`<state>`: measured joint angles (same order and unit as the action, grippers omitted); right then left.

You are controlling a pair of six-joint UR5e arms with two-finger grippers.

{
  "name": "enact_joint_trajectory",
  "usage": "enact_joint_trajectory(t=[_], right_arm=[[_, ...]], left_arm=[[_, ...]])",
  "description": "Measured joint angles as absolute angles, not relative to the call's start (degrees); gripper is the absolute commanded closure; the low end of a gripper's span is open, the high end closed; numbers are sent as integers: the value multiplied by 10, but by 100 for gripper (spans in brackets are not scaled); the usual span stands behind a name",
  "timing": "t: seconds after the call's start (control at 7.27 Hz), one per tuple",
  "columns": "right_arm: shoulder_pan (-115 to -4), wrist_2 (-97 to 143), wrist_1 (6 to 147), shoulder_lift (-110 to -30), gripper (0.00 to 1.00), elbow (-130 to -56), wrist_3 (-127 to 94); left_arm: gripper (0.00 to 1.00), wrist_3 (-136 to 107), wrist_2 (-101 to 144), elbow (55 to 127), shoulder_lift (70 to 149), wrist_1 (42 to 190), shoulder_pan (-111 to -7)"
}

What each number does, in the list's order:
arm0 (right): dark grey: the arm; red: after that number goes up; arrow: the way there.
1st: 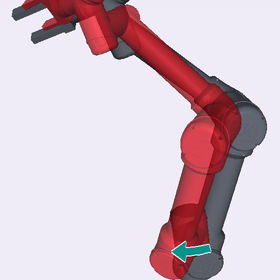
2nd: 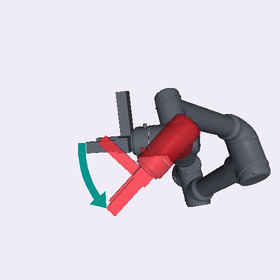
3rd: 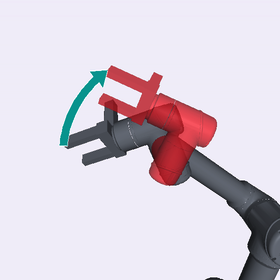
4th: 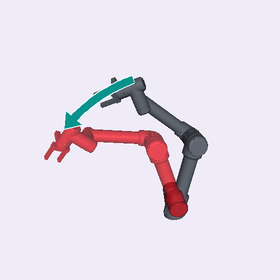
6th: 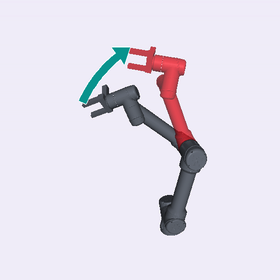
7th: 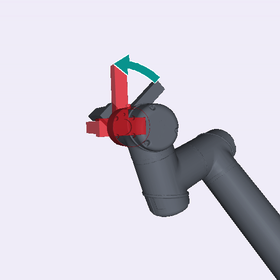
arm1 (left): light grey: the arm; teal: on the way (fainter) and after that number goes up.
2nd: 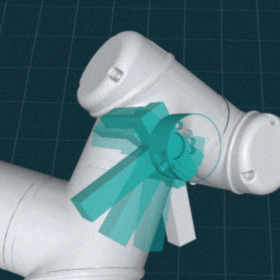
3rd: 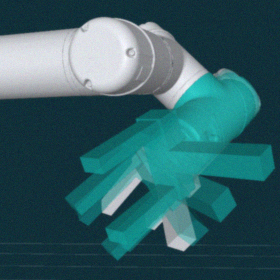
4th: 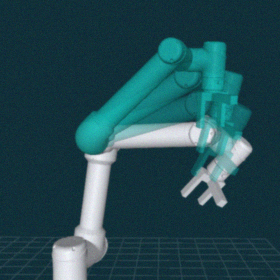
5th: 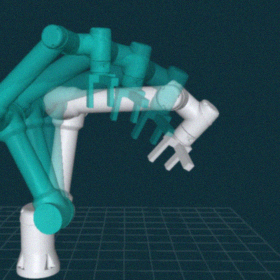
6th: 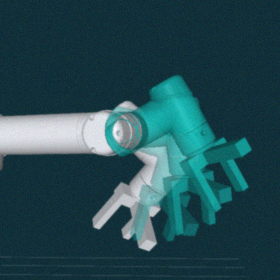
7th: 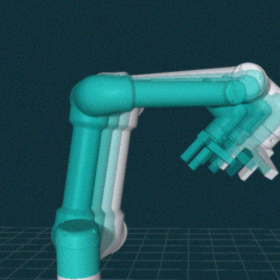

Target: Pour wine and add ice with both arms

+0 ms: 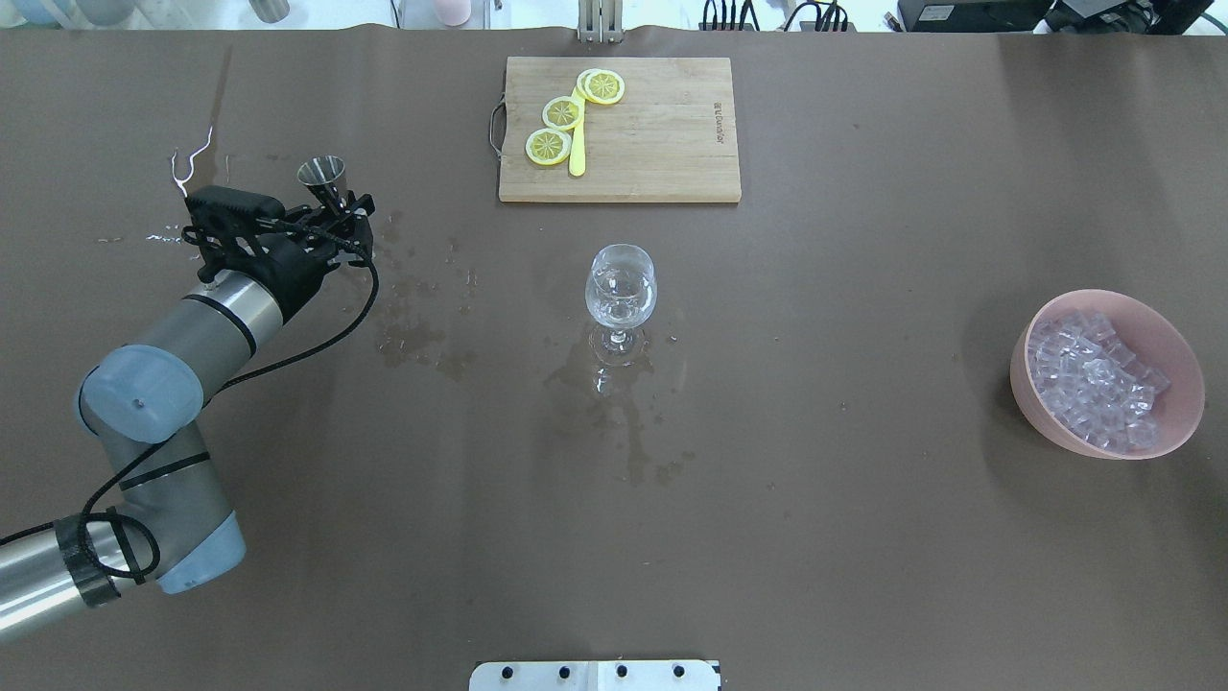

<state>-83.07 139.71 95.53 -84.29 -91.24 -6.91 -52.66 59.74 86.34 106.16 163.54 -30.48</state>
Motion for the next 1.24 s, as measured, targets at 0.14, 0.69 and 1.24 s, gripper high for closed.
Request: enact_joint_trajectory(t=[0.14,0.69,1.24], right_arm=[[-830,1397,955,-843,0,-912,-71],[-828,1398,954,-842,0,-912,-90],[-828,1398,954,-842,0,-912,-91]], left_arm=[[100,-527,569,856,1063,1634,-289],[100,-526,476,819,1081,1619,-254],[100,-562,449,807,1090,1583,-248]])
